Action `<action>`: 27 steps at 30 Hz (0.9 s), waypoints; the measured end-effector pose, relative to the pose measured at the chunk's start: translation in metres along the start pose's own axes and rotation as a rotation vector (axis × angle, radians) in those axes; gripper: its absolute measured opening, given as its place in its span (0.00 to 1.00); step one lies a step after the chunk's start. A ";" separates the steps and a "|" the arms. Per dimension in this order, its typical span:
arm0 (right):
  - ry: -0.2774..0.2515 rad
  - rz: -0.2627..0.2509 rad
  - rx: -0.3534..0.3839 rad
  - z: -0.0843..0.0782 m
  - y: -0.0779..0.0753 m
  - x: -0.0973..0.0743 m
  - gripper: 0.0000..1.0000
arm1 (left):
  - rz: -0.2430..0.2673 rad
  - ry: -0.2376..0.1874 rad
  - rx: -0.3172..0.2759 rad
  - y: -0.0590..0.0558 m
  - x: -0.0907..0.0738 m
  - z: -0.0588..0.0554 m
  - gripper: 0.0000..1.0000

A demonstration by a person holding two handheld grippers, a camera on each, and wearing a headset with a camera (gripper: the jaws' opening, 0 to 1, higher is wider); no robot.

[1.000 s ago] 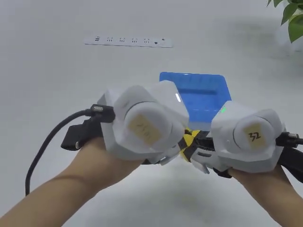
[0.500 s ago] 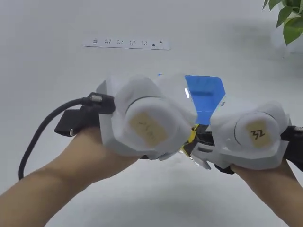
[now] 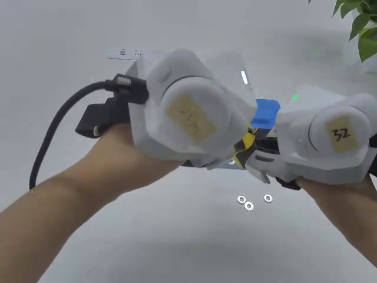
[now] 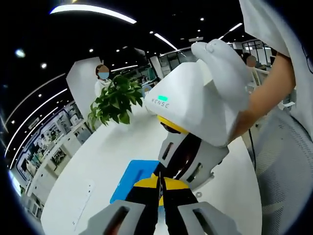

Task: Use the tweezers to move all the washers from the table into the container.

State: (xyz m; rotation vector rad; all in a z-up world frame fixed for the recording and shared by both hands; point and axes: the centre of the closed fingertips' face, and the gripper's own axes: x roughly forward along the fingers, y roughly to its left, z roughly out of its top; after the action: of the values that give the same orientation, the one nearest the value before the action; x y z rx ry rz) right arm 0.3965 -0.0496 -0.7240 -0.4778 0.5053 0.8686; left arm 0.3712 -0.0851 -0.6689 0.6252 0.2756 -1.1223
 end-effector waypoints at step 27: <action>0.021 -0.026 0.090 -0.020 -0.044 0.051 0.04 | 0.023 0.058 -0.066 0.043 0.048 -0.032 0.00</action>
State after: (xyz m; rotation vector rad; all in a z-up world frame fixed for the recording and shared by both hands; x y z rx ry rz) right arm 0.4557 -0.0554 -0.7621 -0.4107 0.5537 0.8137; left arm 0.4337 -0.0903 -0.7047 0.6017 0.3533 -1.0700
